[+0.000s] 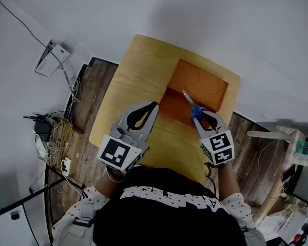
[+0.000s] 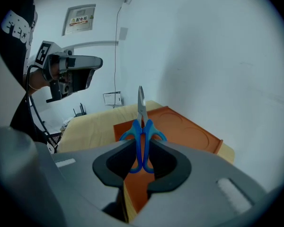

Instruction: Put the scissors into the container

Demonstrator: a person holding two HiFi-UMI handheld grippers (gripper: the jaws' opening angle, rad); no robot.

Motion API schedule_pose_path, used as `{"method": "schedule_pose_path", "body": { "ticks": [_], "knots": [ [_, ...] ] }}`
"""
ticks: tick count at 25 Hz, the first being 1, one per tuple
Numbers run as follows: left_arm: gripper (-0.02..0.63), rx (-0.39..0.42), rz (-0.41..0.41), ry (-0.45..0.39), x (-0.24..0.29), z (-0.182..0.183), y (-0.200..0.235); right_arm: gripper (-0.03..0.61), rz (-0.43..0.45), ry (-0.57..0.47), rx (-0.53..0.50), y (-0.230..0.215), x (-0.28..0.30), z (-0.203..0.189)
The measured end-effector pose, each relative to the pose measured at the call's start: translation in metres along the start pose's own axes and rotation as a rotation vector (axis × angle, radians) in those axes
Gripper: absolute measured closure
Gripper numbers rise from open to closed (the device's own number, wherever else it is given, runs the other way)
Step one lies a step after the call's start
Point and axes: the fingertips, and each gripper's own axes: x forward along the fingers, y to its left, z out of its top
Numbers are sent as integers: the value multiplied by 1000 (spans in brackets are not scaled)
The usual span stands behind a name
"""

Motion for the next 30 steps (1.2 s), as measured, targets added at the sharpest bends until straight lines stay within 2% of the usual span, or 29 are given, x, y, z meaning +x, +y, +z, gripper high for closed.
{"method": "schedule_pose_path", "body": {
  "ticks": [5,17,22,30],
  "knots": [
    [612,-7,22,9,0,1,7,476,22,44,-18,2,9,-8],
    [612,-7,0,2,0,-5,7,476,52,170,-115,9,34,-30],
    [612,-3,22,25,1,-3,10,476,71,214,-119,8,41,-37],
    [612,-15,5,22,1,-5,7,476,104,276,-109,10,55,-47]
  ]
}}
